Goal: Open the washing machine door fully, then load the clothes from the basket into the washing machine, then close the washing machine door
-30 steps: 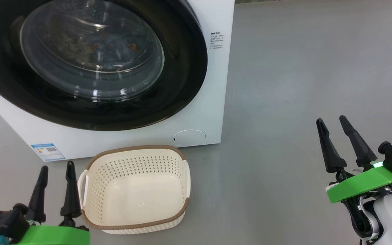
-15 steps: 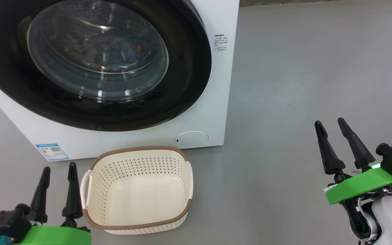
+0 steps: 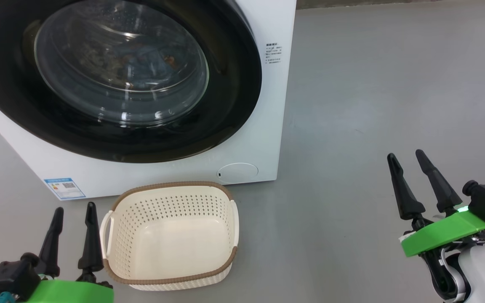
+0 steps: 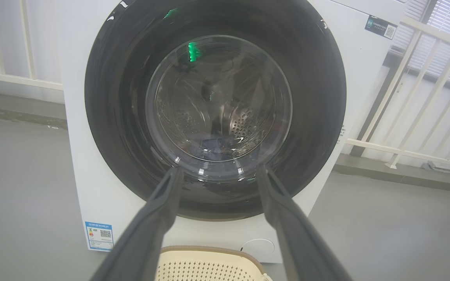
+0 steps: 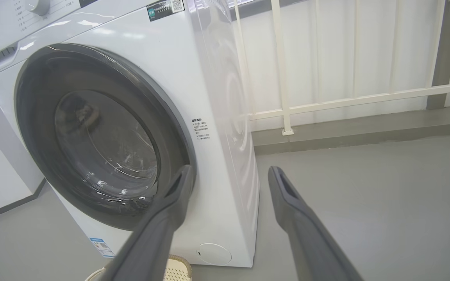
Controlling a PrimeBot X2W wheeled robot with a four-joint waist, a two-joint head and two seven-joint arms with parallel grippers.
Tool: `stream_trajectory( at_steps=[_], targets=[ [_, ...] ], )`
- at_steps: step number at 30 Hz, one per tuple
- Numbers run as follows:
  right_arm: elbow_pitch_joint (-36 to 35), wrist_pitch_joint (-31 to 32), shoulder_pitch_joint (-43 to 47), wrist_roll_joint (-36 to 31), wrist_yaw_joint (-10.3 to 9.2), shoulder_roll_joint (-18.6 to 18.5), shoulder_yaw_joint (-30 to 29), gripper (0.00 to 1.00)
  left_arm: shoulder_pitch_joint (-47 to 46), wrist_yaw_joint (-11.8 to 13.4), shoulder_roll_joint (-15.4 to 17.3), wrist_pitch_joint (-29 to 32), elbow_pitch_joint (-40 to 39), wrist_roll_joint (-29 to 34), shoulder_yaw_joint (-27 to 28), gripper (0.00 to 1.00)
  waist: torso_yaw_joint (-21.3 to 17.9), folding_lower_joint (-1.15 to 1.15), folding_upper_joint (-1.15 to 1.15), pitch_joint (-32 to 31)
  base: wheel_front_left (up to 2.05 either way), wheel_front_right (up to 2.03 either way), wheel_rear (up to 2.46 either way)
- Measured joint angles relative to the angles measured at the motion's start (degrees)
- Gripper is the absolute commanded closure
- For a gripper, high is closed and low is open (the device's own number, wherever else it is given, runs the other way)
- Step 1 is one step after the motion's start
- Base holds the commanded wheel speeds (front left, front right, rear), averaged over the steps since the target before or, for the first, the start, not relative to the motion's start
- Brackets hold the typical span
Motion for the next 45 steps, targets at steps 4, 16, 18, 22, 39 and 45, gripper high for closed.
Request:
stream_trajectory(
  at_steps=[4,16,18,22,39,45],
  targets=[
    [0.09,0.0,0.6,0.0,0.0,0.0,0.09,0.0,0.02,0.0,0.0,0.0,0.0,0.0,-0.12,0.0,0.0,0.0,0.0,0.0,0.0,0.0,0.0],
    [0.09,0.0,0.6,0.0,0.0,0.0,0.09,0.0,0.02,0.0,0.2,0.0,0.0,-0.58,-0.55,0.0,0.19,0.0,0.0,0.34,0.0,0.0,0.0],
    [0.09,0.0,0.6,0.0,0.0,0.01,0.09,0.0,0.02,0.0,0.21,0.0,0.11,-0.58,-0.56,0.0,0.18,0.0,0.0,0.34,0.0,0.0,0.0],
    [0.1,0.0,0.6,0.0,0.0,0.04,0.07,0.0,0.02,0.0,0.22,0.0,0.14,-0.63,-0.56,0.0,0.17,0.0,0.0,0.4,0.0,0.0,0.0],
    [4.01,1.19,4.83,2.99,0.0,3.28,0.3,1.0,2.54,0.0,-2.24,1.18,4.28,-5.12,-0.97,1.0,0.21,0.06,0.0,0.17,0.0,0.0,0.0],
    [3.94,2.11,4.84,6.21,0.0,3.71,-0.43,1.0,2.54,0.0,-2.33,2.38,4.27,-8.29,-0.77,1.0,0.25,0.01,0.0,0.1,0.0,0.0,0.0]
  ],
)
